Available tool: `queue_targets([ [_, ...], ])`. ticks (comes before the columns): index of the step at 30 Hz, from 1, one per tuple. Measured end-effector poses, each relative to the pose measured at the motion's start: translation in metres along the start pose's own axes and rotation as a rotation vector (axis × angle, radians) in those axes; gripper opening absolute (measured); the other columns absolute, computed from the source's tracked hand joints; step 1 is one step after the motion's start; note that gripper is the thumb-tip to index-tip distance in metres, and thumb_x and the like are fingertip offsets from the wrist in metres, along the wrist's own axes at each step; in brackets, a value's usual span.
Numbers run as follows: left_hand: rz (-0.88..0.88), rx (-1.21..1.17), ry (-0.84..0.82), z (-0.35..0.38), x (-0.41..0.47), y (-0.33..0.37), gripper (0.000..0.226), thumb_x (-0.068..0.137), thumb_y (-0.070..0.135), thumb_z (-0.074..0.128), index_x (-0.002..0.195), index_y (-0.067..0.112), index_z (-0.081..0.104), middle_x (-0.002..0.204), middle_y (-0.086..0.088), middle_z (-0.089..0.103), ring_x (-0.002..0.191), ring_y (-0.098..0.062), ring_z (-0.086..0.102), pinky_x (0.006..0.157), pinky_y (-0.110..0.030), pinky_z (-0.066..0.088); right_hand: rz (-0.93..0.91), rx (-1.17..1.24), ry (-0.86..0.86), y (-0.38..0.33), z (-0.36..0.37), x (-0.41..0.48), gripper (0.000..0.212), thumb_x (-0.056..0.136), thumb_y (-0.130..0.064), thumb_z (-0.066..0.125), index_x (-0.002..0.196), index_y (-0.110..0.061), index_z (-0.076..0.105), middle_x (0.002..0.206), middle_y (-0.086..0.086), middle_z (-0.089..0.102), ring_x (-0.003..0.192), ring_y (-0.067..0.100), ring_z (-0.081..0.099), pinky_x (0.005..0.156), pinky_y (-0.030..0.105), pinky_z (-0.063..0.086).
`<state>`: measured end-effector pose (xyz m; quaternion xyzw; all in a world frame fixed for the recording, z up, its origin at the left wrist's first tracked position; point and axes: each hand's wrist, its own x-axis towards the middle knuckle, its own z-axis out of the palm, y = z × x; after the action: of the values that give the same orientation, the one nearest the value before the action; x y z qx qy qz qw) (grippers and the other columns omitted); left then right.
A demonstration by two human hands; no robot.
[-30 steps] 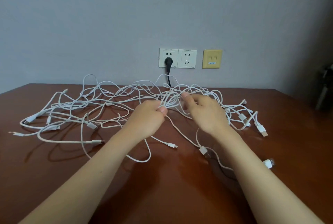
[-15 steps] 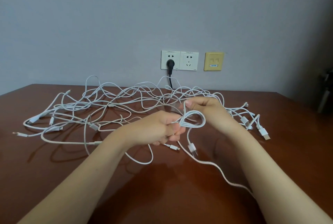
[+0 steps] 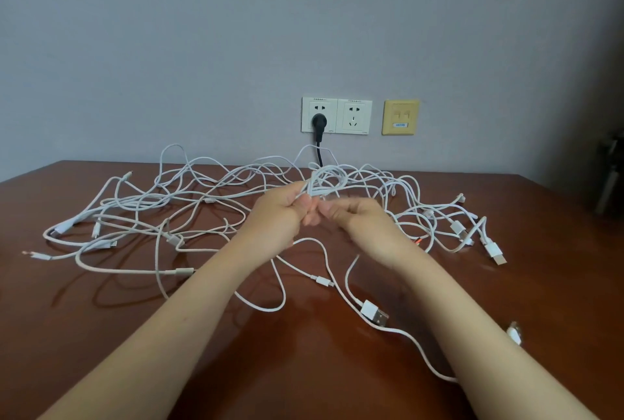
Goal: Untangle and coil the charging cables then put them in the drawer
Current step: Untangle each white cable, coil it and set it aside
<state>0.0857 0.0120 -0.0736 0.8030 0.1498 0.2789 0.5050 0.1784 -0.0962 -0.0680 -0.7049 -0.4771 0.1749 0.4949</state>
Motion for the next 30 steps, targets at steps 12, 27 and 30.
queue_targets([
  [12,-0.009,0.853,0.128,0.002,-0.009,0.001,0.01,0.092,0.017,0.04,0.086,0.02,0.048,0.101,-0.009,0.063,0.098,-0.033,0.055,0.07,-0.033,0.037,-0.352,-0.77,0.094,-0.016,0.001,-0.015,0.023,0.096,-0.036,0.044,0.103,-0.03,0.066,0.106,-0.005,0.063,0.101,0.021,0.055,0.078,0.03,0.04],
  [27,0.359,0.443,-0.225,0.007,-0.012,0.001,0.032,0.087,0.023,0.037,0.065,0.045,0.045,0.062,0.014,0.047,0.06,-0.007,0.039,0.061,-0.021,0.031,0.029,0.32,0.076,0.004,-0.038,-0.001,0.013,0.076,-0.027,0.061,0.068,-0.02,0.069,0.049,-0.005,0.054,0.034,0.002,0.033,0.032,0.012,0.026],
  [30,0.295,0.429,-0.255,0.005,-0.012,-0.001,0.038,0.095,0.015,0.042,0.063,0.035,0.044,0.059,0.01,0.043,0.058,-0.008,0.036,0.062,-0.026,0.031,0.08,0.309,0.048,0.007,-0.04,0.0,0.015,0.075,-0.03,0.062,0.067,-0.019,0.07,0.047,-0.006,0.05,0.035,0.002,0.03,0.032,0.011,0.023],
])
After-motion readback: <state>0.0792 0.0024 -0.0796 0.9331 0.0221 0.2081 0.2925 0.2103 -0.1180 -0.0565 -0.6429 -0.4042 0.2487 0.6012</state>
